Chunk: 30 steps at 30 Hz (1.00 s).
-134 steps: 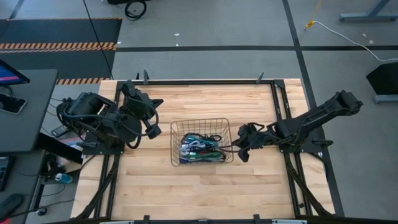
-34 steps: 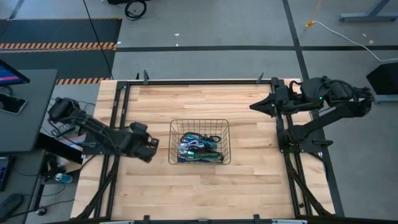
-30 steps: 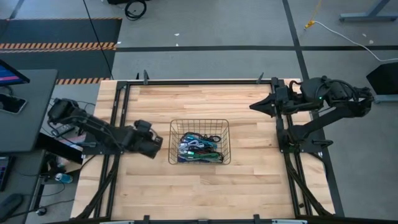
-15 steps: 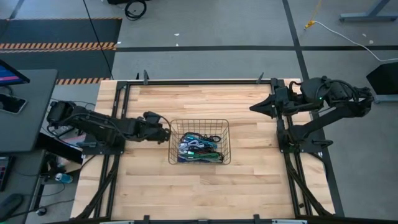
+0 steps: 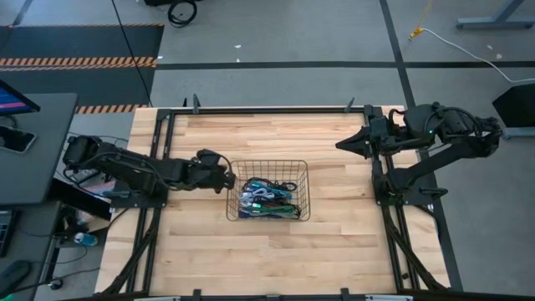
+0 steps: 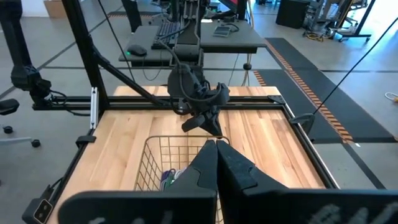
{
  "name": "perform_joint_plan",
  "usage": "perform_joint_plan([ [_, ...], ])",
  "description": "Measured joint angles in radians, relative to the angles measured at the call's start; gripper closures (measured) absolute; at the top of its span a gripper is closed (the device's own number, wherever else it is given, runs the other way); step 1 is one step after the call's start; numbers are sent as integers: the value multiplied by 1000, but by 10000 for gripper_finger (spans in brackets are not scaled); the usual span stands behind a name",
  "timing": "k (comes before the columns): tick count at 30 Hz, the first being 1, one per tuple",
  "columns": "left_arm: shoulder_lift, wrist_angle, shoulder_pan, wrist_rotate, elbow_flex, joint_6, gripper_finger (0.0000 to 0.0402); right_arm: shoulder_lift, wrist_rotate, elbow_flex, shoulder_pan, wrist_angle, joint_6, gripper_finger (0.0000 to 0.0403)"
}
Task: Pick and place USB-C Cables
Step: Adjust the wire basket
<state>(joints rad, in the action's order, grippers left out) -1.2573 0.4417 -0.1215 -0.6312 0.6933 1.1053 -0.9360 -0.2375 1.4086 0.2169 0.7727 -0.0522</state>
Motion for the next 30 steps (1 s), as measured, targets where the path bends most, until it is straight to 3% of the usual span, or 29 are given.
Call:
perform_joint_plan([
  [8, -10, -47, 0, 0, 0, -3, 399, 0, 0, 0, 0, 0, 3, 401],
  [17, -119, -201, 0, 0, 0, -17, 399, 1, 0, 0, 0, 1, 3, 401],
  [24, -182, -320, 0, 65, 0, -18, 399, 6, 4, 0, 0, 19, -19, 401],
  [30, -184, -346, -8, 86, 0, -17, 399, 0, -13, -15, 0, 332, -293, 401],
])
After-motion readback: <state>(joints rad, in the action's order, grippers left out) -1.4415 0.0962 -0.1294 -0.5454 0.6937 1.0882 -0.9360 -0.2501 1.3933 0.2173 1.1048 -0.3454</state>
